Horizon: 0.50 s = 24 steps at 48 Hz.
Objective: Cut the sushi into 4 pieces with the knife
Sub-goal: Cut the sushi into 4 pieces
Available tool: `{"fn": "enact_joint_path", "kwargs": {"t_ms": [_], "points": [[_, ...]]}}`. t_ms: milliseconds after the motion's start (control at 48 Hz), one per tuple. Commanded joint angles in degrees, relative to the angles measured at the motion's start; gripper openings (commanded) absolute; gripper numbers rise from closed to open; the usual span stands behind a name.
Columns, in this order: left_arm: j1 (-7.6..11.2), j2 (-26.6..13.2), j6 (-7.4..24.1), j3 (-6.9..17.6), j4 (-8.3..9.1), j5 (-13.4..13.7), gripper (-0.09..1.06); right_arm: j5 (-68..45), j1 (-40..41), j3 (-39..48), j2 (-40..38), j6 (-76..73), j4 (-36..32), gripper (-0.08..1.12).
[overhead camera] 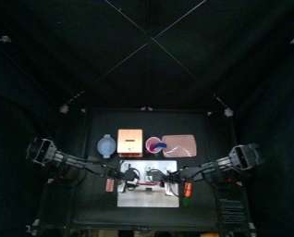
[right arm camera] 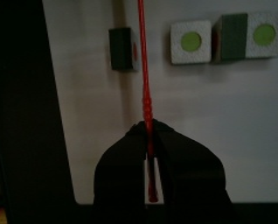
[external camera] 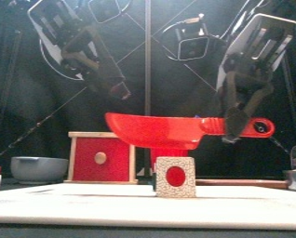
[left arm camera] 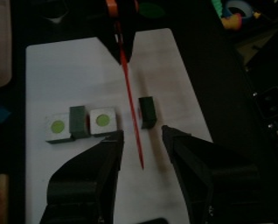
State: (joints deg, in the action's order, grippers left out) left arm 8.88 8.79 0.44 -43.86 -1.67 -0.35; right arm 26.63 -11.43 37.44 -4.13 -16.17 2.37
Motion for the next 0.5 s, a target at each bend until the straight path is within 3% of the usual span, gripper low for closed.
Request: {"fn": "enact_joint_path", "kwargs": {"t_ms": [21, 208, 500], "points": [[-3.69, 3.16, -0.09, -1.67, 0.70, -2.55, 0.79, 0.53, 0.53, 1.49, -5.10, -0.18, 1.14, 0.30], [-7.12, 5.98, -0.09, -4.04, 0.97, -4.13, 0.79, 1.58, 2.64, 6.50, -12.39, -0.35, 2.11, 0.30], [-7.38, 6.24, -0.26, -4.83, 0.79, -4.04, 0.78, 11.25, 8.00, 12.04, -23.38, -0.26, 4.22, 0.31]]}}
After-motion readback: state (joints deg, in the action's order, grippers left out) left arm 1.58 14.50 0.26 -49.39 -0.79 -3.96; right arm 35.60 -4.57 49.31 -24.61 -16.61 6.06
